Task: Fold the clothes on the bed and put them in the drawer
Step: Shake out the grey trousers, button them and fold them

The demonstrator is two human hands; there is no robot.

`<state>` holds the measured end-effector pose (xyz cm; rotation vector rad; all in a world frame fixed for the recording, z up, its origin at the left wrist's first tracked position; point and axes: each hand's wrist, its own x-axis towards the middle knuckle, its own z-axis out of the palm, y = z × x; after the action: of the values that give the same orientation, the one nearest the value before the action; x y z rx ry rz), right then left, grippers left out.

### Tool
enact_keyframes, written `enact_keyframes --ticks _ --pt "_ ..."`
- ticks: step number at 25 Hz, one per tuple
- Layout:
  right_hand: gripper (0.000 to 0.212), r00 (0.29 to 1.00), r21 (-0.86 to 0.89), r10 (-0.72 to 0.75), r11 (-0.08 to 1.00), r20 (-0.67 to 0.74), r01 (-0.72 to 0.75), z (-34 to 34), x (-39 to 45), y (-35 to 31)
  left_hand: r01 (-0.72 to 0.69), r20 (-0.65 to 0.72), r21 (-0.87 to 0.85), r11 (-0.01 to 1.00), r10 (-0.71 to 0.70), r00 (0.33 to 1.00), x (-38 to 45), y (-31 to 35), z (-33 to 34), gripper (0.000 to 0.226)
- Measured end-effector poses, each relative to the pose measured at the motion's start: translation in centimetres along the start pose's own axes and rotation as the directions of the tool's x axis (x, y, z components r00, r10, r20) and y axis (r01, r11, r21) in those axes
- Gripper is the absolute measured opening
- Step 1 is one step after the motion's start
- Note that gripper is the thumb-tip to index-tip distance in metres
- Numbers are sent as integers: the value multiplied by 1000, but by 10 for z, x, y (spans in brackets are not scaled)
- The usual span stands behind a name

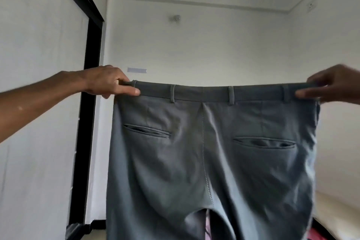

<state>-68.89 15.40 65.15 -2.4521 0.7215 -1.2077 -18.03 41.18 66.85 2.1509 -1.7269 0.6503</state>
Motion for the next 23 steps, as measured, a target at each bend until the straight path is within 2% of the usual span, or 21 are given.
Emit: enact_keyframes --ticks 2,3,5,7,8,9,10,11,12,13,14,15,16,17,19,20,23 --pt "7 997 228 -21 973 -75 37 -13 -3 -17 -1 4 -214 977 1 1000 -3 8 -13 49" --pt "13 993 333 -38 940 -111 74 -19 0 -22 -7 -17 -349 937 1 1000 -2 11 -22 50" --pt "26 982 445 -49 887 -183 127 -30 9 -35 -56 -109 -528 848 -2 994 6 8 -40 70" --pt "29 982 496 -45 858 -181 131 -35 19 -38 -129 -226 -580 805 -6 974 21 5 -47 82" --pt "23 987 459 -21 883 -159 93 -32 25 -30 -140 -250 -599 788 -18 968 31 1 -42 86" --pt "10 988 341 4 939 -152 49 -24 35 -14 -122 -242 -629 768 -44 969 43 -5 -30 88" --pt "11 991 102 25 995 -132 -12 -11 46 5 -80 -210 -659 748 -81 974 55 -12 -10 84" --pt "28 991 -179 83 979 -105 -101 10 58 28 -8 -145 -651 759 -113 983 65 -16 19 71" --pt "39 983 -386 156 905 -93 -180 36 70 54 68 -75 -596 800 -139 987 75 -20 53 57" --pt "43 976 -481 190 849 -108 -218 66 83 80 158 -27 -468 870 -192 981 84 -23 90 48" --pt "42 967 -473 201 844 -157 -253 96 94 97 234 -28 -332 914 -258 966 93 -25 126 47" --pt "36 951 -372 207 884 -229 -282 122 103 105 304 -74 -269 914 -334 940 102 -25 151 48" --pt "29 918 -215 229 927 -323 -307 141 116 108 345 -161 -288 893 -400 902 116 -31 168 49" --pt "22 872 -62 246 952 -423 -299 151 129 106 359 -250 -354 864 -457 854 131 -38 172 47" --pt "16 785 129 247 969 -568 -211 149 157 94 286 -402 -524 803 -528 748 156 -46 157 43" --pt "19 762 198 237 969 -603 -144 140 164 85 232 -473 -547 805 -525 707 163 -49 144 44" --pt "25 748 318 209 948 -630 3 111 143 66 106 -615 -497 861 -436 657 138 -40 101 55"
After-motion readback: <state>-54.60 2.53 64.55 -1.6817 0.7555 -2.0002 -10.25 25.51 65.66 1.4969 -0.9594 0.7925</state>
